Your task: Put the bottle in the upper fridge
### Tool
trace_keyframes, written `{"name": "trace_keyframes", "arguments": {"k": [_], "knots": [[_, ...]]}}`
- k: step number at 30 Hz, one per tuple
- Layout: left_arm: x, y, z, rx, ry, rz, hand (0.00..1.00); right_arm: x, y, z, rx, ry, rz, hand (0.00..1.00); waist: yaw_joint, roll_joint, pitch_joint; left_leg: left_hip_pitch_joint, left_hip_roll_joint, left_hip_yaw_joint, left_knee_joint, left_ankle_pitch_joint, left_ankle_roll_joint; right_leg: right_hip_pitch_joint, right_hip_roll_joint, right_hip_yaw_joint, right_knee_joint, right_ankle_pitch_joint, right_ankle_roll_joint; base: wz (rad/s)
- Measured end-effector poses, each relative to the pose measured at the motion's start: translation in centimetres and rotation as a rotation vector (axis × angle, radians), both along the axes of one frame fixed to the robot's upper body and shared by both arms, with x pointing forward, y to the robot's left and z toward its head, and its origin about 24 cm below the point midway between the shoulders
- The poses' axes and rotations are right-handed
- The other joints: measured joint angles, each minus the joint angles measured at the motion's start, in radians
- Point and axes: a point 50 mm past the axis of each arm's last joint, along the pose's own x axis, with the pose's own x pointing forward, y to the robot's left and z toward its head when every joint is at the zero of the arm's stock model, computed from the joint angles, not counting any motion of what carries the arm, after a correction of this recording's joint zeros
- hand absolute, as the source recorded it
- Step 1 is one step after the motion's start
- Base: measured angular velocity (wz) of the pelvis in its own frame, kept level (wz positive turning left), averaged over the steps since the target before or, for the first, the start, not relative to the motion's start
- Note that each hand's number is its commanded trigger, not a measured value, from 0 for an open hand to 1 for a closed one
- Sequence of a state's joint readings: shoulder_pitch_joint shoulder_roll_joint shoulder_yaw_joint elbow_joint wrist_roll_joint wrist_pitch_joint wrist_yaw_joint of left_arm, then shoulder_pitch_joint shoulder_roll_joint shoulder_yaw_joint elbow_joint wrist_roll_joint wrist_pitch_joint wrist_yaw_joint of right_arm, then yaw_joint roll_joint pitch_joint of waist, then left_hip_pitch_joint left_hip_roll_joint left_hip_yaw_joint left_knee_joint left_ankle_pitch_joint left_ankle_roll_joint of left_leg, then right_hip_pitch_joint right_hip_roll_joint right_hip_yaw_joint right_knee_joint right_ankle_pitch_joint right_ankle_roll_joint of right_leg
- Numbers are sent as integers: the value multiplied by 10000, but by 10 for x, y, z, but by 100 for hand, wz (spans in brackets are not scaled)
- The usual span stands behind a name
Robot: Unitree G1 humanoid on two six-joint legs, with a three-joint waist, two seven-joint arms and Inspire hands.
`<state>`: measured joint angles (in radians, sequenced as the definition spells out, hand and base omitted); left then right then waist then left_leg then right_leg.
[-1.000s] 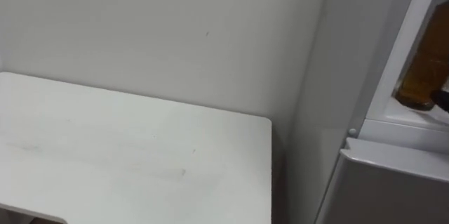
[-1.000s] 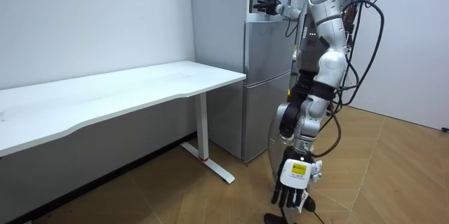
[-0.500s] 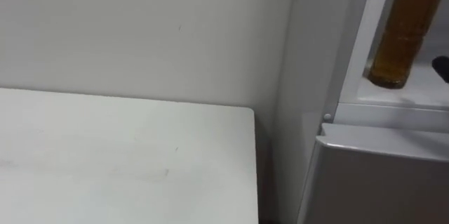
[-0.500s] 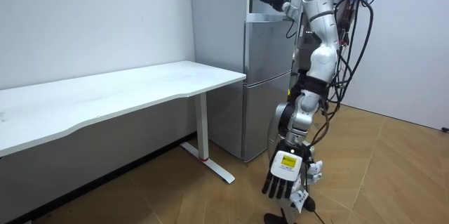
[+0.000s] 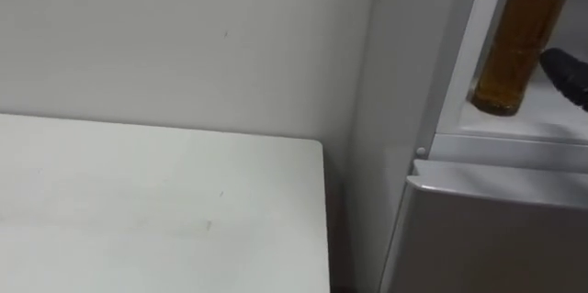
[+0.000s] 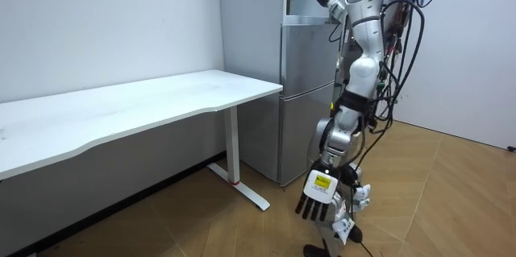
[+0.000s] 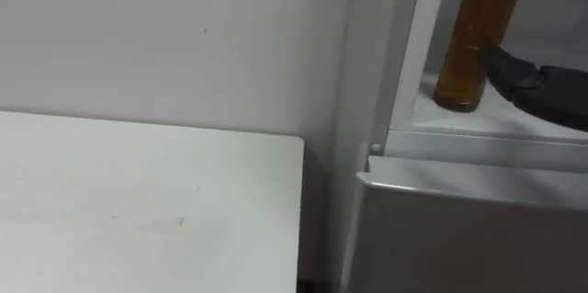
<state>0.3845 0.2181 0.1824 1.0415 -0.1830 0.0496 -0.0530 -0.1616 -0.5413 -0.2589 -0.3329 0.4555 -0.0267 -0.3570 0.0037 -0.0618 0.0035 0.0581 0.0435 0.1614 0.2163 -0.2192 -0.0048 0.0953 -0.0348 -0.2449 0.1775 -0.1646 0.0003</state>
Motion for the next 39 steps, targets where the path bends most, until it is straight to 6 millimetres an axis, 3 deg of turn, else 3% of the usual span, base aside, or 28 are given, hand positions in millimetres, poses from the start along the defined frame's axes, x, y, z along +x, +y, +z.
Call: {"name": "trace_keyframes", "arguments": {"k": [7, 12, 15, 19, 24, 32, 39], "knots": [[7, -3, -3, -144, -106, -281, 0, -19, 15, -4, -594, -338, 179, 0, -22, 95, -6, -44, 8, 72, 36, 0, 1, -189, 5, 69, 82, -4, 0, -6], [6, -6, -4, -382, -79, -368, 0, -33, 20, -15, -1342, -289, -411, 0, -49, 143, -54, -58, 21, 273, -28, 1, 2, -303, 21, 255, 84, -4, -5, -13], [9, -9, -5, -497, -48, -657, 0, -41, 23, -29, -1708, -8, -1097, 0, -47, 267, -142, -80, 14, 315, 24, -6, 13, -440, 24, 346, 104, -3, -5, -8], [11, -13, -7, -624, 28, -886, 0, -45, 29, -41, -2203, 218, -1579, 0, -85, 514, -112, 72, 48, 556, -144, -11, 11, -477, 45, 497, 265, -5, -3, -17], [15, -14, -8, -521, -70, -1441, 0, -53, 34, -63, -2197, 847, -1971, 0, -142, 629, -71, 77, 31, 578, -172, -13, 9, -538, 55, 572, 262, -7, -3, -9], [17, -18, -9, -646, -63, -1792, 0, -54, 32, -91, -1414, 1736, -2555, 0, -294, 637, -54, 65, 13, 612, -200, -13, 11, -587, 46, 594, 243, -32, 3, 0], [19, -19, -9, -651, -182, -1826, 0, -61, 20, -134, -1461, 3445, -3359, 0, -268, 665, -68, 50, -17, 646, -298, -12, 12, -610, 76, 746, 115, -44, 22, -2]]}}
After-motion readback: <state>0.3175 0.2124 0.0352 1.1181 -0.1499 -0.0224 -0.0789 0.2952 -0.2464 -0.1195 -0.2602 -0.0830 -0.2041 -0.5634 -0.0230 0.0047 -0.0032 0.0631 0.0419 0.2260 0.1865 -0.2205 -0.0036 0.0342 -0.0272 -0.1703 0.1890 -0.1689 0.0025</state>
